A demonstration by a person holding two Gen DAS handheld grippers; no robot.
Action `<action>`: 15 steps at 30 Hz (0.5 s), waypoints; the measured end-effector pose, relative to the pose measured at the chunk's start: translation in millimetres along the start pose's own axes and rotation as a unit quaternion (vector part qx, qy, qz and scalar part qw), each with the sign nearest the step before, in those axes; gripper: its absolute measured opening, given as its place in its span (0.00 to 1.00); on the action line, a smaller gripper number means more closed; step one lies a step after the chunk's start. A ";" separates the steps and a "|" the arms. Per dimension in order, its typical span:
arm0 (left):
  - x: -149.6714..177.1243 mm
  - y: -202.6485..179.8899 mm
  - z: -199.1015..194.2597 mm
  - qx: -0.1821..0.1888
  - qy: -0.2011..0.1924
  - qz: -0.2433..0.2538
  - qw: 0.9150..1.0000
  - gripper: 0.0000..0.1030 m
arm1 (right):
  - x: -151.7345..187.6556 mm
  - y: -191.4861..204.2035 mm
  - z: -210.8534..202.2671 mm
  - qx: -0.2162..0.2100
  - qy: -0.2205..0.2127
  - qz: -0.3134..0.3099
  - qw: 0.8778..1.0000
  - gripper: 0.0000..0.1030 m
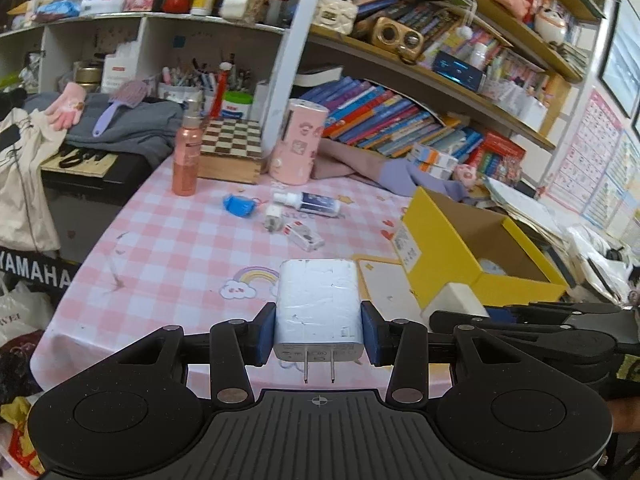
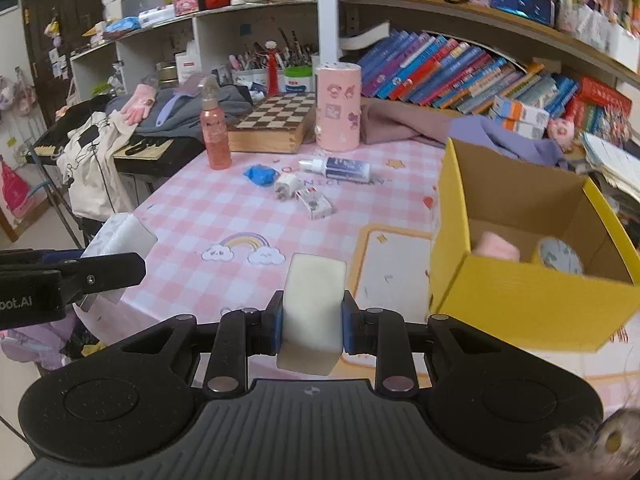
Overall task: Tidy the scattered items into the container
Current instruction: 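Lift the charger and sponge with both tools and carry them toward the box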
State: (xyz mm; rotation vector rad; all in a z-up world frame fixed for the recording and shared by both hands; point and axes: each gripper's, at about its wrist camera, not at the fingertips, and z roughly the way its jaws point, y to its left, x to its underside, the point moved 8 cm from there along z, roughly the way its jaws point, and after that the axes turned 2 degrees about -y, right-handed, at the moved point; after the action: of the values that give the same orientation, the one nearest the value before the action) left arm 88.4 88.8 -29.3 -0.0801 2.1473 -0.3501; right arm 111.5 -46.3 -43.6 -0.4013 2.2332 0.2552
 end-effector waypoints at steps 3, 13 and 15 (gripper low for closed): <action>5.3 -7.0 -2.3 0.009 0.004 0.005 1.000 0.40 | 8.1 -3.3 -6.1 0.004 0.004 0.009 1.000 0.24; 18.4 -21.5 -9.7 0.022 0.015 0.020 0.999 0.40 | 27.3 -5.7 -17.1 0.006 0.017 0.021 1.000 0.24; 20.3 -22.3 -11.5 0.020 0.016 0.021 0.999 0.40 | 28.9 -4.0 -18.0 0.003 0.018 0.019 1.000 0.24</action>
State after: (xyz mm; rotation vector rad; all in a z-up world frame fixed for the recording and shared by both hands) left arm 65.8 66.2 -33.3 -0.0074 2.1696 -0.3723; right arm 82.8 -61.4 -54.7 -0.3619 2.2787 0.2629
